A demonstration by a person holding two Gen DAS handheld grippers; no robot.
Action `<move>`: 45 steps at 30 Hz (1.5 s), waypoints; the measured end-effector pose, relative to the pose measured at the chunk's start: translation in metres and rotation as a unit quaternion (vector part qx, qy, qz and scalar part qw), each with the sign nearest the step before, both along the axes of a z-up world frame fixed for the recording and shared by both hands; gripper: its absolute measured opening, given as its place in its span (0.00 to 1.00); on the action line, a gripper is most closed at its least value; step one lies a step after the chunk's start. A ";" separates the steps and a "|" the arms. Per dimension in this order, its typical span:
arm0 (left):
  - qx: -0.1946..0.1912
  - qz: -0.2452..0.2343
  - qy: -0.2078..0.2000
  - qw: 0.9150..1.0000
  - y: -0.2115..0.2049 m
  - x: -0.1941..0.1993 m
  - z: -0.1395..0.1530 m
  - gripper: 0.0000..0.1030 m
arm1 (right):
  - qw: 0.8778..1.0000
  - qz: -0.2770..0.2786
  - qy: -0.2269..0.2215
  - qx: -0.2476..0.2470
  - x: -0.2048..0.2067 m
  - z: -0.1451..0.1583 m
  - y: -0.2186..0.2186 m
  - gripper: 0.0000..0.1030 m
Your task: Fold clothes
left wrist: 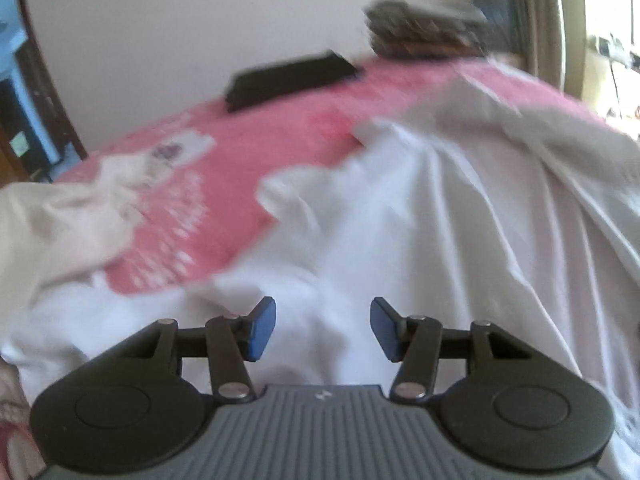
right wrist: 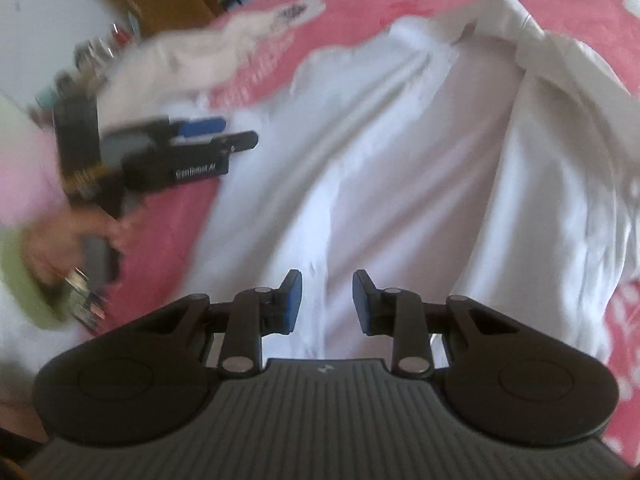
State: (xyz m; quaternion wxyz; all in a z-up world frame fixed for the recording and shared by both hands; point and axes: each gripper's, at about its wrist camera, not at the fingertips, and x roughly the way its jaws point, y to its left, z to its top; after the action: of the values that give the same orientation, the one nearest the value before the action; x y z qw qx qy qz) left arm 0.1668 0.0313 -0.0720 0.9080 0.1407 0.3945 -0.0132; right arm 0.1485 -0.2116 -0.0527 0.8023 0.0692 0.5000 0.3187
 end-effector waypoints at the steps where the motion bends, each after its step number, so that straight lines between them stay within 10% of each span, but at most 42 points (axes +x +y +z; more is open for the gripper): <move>1: 0.008 -0.002 0.005 1.000 -0.006 -0.002 -0.006 0.53 | 1.000 0.000 0.001 -0.006 -0.007 -0.007 0.005 0.26; 8: 0.061 0.004 0.004 0.998 -0.025 -0.014 -0.029 0.54 | 1.000 -0.008 0.021 -0.016 -0.023 -0.033 0.015 0.25; 11: 0.050 0.016 0.009 0.999 -0.022 -0.011 -0.027 0.54 | 0.999 -0.026 0.021 -0.017 -0.025 -0.030 0.010 0.00; 19: 0.049 0.028 0.006 0.998 -0.019 -0.013 -0.027 0.56 | 0.996 -0.088 -0.011 0.004 -0.065 -0.009 -0.009 0.00; 23: 0.046 0.032 0.008 0.998 -0.020 -0.012 -0.027 0.57 | 0.995 -0.096 0.016 0.011 -0.058 -0.022 -0.014 0.04; 27: 0.046 0.034 0.007 0.998 -0.021 -0.012 -0.028 0.57 | 0.996 -0.089 0.020 0.015 -0.046 -0.029 -0.011 0.37; 32: 0.047 0.036 0.006 0.998 -0.021 -0.012 -0.029 0.57 | 0.998 -0.060 0.016 0.012 -0.034 -0.033 0.004 0.39; 34: 0.045 0.037 0.005 0.998 -0.020 -0.012 -0.030 0.57 | 0.999 -0.048 0.007 -0.010 -0.033 -0.040 0.010 0.33; 36: 0.042 0.039 0.005 0.998 -0.019 -0.011 -0.029 0.57 | 0.999 -0.045 -0.010 -0.025 -0.035 -0.037 0.011 0.00; 45: 0.034 0.044 0.005 0.998 -0.017 -0.010 -0.030 0.59 | 0.985 -0.130 -0.110 -0.038 -0.076 0.007 -0.002 0.00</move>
State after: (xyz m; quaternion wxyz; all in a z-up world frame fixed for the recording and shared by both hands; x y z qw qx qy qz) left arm 0.1567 0.0140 -0.1018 0.9001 0.1539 0.4056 0.0397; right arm 0.0727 -0.2141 -0.0460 0.8889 0.0677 0.4072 0.1987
